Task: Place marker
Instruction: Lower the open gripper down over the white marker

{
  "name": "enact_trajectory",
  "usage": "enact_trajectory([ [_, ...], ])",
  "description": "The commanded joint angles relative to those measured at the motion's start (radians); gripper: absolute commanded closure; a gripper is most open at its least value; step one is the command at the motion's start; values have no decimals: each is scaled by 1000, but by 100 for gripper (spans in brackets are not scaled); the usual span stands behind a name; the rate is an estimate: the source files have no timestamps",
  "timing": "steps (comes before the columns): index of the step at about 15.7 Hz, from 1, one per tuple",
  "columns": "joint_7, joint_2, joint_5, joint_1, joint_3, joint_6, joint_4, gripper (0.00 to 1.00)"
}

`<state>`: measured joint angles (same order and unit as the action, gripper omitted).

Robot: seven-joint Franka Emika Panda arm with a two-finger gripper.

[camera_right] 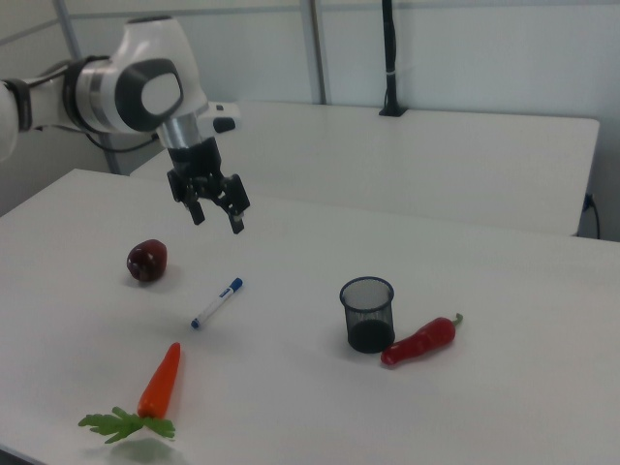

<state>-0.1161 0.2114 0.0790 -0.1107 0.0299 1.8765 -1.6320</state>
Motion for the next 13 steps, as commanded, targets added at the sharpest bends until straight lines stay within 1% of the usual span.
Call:
enact_trajectory([
  [1,-117,63,-15,-30,4,107,-34,0],
  [2,-153,89,-15,-41,4,133,-34,0],
  [4,-177,137,-13,-58,4,167,-34,0],
  [5,-177,166,-13,-63,4,182,-32,0],
  [11,-154,253,-13,-60,4,242,-28,0],
  [13,-132,275,-13,-61,2,259,-25,3],
])
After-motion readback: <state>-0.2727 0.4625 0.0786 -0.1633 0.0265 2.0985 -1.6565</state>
